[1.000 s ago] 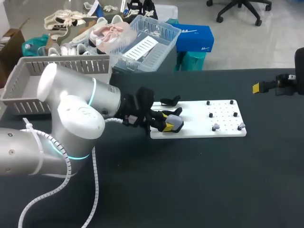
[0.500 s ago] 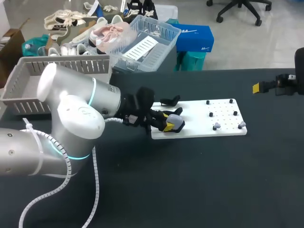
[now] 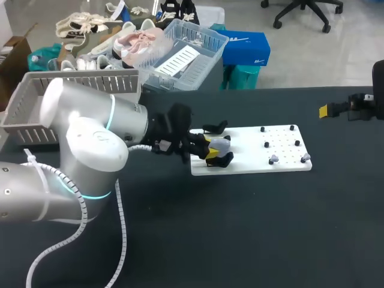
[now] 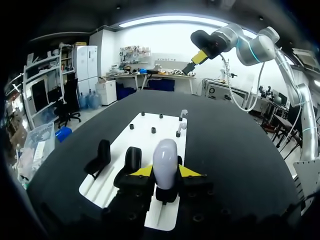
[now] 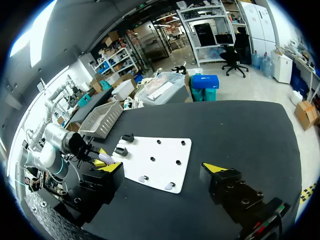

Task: Pick up each earbud case from the left stands, insert the matching earbuds, close the lid, and place the case in the box.

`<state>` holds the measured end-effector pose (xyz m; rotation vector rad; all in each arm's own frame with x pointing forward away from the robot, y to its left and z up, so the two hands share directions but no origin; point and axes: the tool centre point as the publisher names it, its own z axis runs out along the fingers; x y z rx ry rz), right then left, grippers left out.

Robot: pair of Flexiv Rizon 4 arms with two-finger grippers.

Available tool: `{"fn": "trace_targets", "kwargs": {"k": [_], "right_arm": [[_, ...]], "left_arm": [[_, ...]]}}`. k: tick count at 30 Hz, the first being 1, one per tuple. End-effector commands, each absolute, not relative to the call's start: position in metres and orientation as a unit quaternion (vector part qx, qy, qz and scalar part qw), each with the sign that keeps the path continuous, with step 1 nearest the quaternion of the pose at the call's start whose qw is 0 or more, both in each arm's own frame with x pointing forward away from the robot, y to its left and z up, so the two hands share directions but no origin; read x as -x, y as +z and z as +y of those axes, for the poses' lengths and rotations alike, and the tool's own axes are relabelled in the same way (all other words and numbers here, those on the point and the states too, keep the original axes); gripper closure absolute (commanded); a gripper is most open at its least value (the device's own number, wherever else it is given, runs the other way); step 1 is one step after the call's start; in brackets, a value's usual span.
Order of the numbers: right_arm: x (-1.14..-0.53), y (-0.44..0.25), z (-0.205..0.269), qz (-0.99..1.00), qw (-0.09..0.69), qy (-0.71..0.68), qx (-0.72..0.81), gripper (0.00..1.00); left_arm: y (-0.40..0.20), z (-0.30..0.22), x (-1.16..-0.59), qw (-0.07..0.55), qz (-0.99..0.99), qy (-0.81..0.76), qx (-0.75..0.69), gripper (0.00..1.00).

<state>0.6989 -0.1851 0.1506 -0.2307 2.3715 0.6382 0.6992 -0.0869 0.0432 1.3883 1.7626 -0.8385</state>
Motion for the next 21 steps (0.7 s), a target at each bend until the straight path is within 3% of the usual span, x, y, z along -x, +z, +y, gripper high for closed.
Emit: {"fn": "trace_targets", "kwargs": {"k": [1,10,21], "right_arm": [[-0.7,0.15,-0.186,0.907,0.33,0.245,0.089,0.0],[-0.7,0.15,-0.186,0.907,0.33,0.245,0.089,0.0],[-0.704,0.147,-0.145,0.901,0.311,0.261,0.153,0.0]], "left_arm": [[0.058,-0.081,-0.689,0.382,0.671,-0.339,-0.538,1.0],[0.097,-0.095,-0.677,0.416,0.652,-0.361,-0.522,1.0],[0.123,-0.109,-0.671,0.46,0.622,-0.358,-0.524,1.0]]}}
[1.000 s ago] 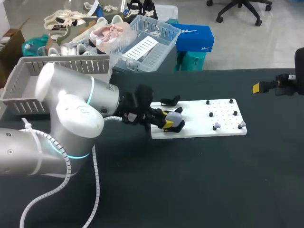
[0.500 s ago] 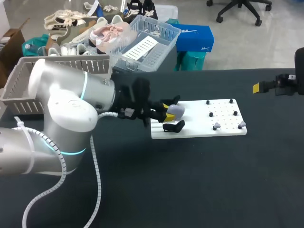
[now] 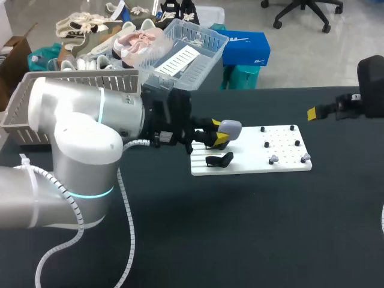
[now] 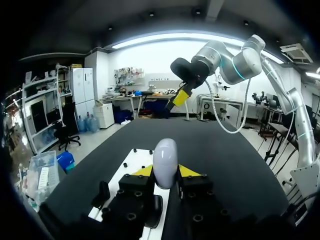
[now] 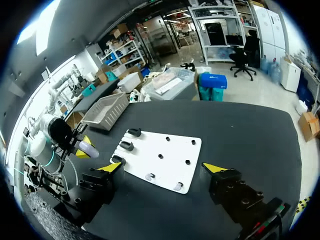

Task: Pick up each earbud case from the left stands, insert the matching earbuds, close the lid, and place the case in the box.

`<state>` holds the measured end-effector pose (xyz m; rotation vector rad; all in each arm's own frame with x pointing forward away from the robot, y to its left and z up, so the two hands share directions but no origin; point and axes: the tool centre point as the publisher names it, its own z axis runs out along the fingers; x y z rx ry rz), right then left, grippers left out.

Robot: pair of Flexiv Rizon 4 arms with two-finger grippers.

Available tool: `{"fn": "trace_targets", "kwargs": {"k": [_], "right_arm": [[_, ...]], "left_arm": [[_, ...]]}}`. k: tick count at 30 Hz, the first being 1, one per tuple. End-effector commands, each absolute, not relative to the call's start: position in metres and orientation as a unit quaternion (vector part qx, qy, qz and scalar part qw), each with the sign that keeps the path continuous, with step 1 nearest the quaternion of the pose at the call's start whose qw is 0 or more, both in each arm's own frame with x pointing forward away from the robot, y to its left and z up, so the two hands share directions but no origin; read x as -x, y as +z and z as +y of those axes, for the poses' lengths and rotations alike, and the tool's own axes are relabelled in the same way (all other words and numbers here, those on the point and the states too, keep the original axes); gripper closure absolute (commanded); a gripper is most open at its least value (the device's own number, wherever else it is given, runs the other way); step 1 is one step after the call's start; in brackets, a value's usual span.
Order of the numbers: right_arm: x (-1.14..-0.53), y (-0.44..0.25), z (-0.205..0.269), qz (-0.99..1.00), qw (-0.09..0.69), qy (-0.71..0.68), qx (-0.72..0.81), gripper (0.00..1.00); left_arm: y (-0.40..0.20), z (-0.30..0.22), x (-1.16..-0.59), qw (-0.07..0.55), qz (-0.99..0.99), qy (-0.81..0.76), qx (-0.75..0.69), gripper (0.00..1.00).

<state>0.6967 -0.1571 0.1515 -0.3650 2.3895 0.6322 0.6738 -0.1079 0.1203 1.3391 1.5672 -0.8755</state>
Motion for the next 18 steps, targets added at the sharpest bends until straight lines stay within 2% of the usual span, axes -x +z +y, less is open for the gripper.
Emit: {"fn": "trace_targets", "kwargs": {"k": [1,18], "right_arm": [[-0.703,0.147,-0.141,0.9,0.31,0.264,0.156,0.0],[-0.682,0.155,-0.067,0.874,0.268,0.308,0.265,0.0]], "left_arm": [[0.125,-0.11,-0.672,0.466,0.618,-0.356,-0.524,1.0],[0.129,-0.124,-0.679,0.488,0.579,-0.348,-0.553,1.0]]}}
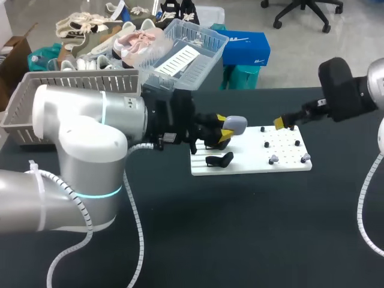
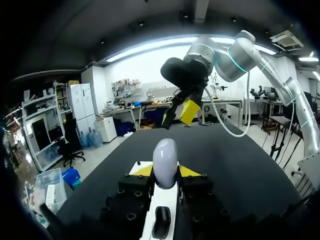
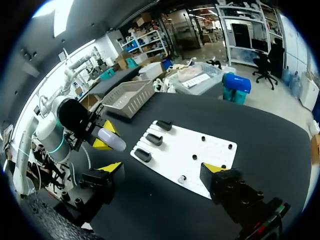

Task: Pick up each earbud case from the left stands, insert the matching earbuds, close the lid, and place the case in the box.

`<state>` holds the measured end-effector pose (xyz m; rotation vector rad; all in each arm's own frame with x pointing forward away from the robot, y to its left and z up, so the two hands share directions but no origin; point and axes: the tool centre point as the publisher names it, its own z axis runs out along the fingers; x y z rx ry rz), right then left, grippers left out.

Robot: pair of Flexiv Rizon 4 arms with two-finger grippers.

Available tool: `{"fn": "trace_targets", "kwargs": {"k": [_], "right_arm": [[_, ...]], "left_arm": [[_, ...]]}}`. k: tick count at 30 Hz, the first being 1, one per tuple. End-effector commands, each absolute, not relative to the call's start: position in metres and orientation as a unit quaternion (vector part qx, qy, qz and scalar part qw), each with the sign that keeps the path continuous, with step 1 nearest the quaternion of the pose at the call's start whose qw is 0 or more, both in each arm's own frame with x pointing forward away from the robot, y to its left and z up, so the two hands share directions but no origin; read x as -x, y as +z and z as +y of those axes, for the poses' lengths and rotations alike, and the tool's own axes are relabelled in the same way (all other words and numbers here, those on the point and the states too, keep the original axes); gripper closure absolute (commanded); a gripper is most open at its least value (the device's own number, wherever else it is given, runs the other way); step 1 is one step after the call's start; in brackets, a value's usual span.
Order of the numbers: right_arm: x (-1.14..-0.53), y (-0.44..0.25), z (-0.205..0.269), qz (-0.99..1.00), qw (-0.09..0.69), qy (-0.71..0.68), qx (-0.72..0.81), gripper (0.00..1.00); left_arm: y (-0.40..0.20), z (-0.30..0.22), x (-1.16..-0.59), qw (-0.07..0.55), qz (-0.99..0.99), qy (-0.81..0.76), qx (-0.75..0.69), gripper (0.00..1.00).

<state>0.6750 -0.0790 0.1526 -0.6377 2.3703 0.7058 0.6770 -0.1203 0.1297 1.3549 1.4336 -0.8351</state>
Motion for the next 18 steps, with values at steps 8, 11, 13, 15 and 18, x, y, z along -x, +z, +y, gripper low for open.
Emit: {"fn": "trace_targets", "kwargs": {"k": [8,11,13,15,18], "right_arm": [[-0.676,0.153,-0.042,0.866,0.251,0.322,0.288,0.0],[-0.676,0.149,-0.035,0.864,0.248,0.329,0.291,0.0],[-0.675,0.147,-0.033,0.864,0.246,0.329,0.292,0.0],[-0.675,0.146,-0.031,0.863,0.244,0.332,0.294,0.0],[-0.676,0.144,-0.027,0.861,0.243,0.336,0.295,0.0]], "left_arm": [[0.132,-0.132,-0.679,0.487,0.571,-0.354,-0.557,1.0],[0.132,-0.135,-0.68,0.486,0.571,-0.357,-0.557,1.0],[0.132,-0.136,-0.681,0.486,0.57,-0.357,-0.558,1.0],[0.132,-0.137,-0.682,0.485,0.57,-0.357,-0.558,1.0],[0.133,-0.138,-0.684,0.485,0.571,-0.358,-0.556,1.0]]}}
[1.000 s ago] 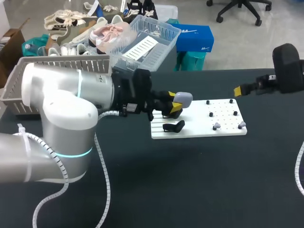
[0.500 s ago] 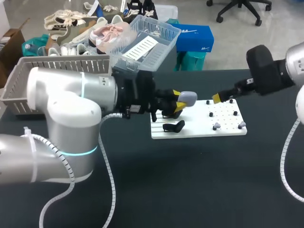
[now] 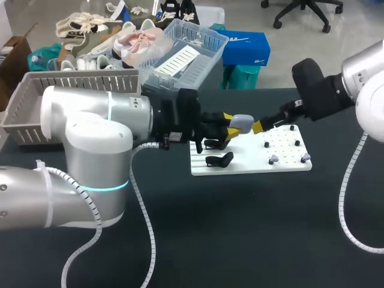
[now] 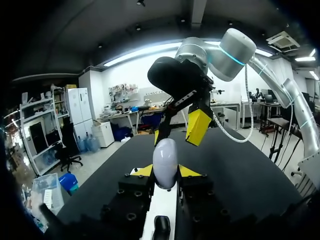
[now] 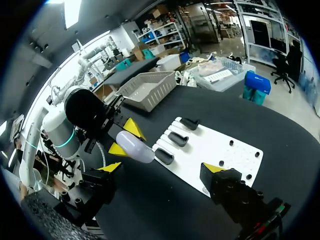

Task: Pick up each earbud case from the left stands, insert the matching earbuds, close the lid, and place the case in the box.

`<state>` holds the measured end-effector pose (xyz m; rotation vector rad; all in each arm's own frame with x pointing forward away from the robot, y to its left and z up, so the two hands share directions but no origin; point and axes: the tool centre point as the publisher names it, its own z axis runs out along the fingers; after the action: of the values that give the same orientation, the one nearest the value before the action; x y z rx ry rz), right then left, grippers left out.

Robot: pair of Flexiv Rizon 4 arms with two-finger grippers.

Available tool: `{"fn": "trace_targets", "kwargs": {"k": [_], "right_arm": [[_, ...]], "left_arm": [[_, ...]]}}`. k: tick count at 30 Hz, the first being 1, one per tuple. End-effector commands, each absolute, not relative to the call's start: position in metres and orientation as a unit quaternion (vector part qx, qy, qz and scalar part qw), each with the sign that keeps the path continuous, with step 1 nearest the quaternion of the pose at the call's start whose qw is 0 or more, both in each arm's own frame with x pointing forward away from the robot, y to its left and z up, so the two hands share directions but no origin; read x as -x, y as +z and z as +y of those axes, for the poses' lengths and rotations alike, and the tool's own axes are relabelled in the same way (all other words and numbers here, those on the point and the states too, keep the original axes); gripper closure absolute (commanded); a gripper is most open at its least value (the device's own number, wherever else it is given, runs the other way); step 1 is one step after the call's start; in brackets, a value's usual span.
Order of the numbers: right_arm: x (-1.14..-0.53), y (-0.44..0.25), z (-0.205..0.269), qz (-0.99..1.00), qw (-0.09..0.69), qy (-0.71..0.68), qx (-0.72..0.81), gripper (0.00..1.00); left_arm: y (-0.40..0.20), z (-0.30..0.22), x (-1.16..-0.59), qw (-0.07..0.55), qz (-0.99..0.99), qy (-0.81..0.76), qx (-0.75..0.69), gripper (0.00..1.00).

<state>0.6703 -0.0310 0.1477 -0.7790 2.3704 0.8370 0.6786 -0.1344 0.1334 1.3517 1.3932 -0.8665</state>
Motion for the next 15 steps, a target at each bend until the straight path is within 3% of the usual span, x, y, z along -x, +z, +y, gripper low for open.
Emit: {"fn": "trace_targets", "kwargs": {"k": [1,15], "right_arm": [[-0.6765,0.1429,-0.0261,0.861,0.242,0.337,0.296,0.0],[-0.6813,0.1384,-0.0205,0.86,0.236,0.339,0.3,0.0]], "left_arm": [[0.1339,-0.1383,-0.6839,0.486,0.571,-0.359,-0.556,1.0],[0.1324,-0.1402,-0.6793,0.482,0.571,-0.361,-0.558,1.0]]}}
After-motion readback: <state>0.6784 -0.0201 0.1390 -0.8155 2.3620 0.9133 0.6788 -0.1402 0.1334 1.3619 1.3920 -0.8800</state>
